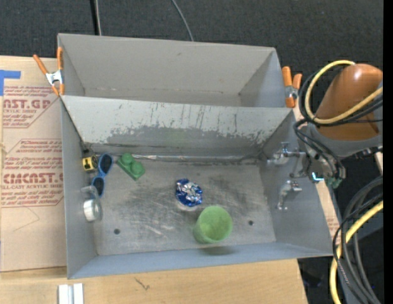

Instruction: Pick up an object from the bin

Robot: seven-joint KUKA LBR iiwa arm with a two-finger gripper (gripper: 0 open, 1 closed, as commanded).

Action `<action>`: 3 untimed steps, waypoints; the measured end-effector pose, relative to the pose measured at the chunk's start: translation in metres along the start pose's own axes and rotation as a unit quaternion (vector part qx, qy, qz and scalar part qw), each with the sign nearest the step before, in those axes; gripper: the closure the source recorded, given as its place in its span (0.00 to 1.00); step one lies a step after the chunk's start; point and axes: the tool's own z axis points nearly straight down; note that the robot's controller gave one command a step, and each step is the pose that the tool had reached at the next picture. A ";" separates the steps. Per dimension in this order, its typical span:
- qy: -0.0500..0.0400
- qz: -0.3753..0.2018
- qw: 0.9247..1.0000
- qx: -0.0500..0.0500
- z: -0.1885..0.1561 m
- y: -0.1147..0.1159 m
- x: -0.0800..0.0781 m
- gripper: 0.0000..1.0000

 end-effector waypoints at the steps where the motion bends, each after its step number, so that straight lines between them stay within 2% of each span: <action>1: -0.007 -0.092 0.996 0.002 0.091 0.097 0.007 0.00; 2: -0.008 0.022 1.000 0.000 0.090 0.177 0.031 0.00; 3: -0.008 -0.015 1.000 0.001 0.089 0.227 0.034 0.00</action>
Offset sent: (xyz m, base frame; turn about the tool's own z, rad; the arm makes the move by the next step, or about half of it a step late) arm -0.0103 0.0957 -0.0921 -0.1803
